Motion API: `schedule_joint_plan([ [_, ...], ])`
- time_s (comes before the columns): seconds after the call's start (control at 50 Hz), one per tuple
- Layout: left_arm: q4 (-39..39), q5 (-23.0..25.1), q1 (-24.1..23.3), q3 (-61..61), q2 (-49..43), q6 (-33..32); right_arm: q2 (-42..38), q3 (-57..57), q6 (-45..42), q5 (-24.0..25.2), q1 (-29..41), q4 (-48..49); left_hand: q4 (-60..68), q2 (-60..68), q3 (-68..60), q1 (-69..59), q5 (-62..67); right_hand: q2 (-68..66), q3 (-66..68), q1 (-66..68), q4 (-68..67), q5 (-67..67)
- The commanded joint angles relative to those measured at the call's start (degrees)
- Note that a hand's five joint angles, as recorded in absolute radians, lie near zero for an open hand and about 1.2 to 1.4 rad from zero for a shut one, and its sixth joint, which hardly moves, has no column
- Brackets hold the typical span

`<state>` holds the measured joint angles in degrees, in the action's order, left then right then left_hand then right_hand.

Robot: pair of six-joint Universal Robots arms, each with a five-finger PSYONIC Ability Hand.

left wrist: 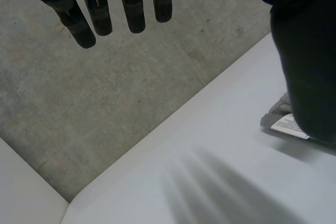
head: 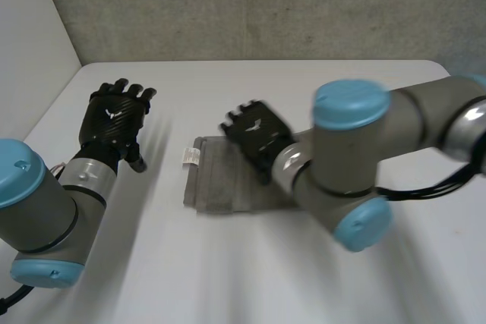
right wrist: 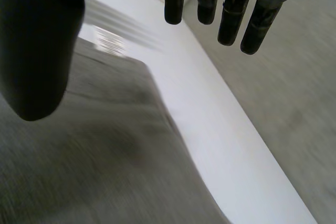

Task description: Fold the towel.

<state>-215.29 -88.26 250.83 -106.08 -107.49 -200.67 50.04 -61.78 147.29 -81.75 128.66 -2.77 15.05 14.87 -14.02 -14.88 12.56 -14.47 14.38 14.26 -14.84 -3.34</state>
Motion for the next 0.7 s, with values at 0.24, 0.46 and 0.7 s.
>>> schedule_joint_plan([
  [0.24,-0.30,0.01,-5.70,0.44,0.35,-0.07,11.66,-28.14,9.07,7.13,-21.79,7.26,-4.83,-4.65,3.80,4.67,-12.35,-3.35,3.44,3.57,-2.98,-4.48],
  [0.46,-0.39,-0.07,-5.97,0.35,-0.09,-0.07,10.87,-30.07,8.98,7.04,-23.10,9.19,-4.83,-4.65,3.80,4.67,-12.35,-27.57,27.67,27.79,-27.20,-28.71],
  [0.7,-0.39,-0.07,-6.05,-0.09,0.09,0.10,10.79,-32.35,9.68,6.96,-22.66,11.91,-4.83,-4.65,3.80,4.67,-12.35,-29.09,29.18,29.30,-28.72,-30.22],
])
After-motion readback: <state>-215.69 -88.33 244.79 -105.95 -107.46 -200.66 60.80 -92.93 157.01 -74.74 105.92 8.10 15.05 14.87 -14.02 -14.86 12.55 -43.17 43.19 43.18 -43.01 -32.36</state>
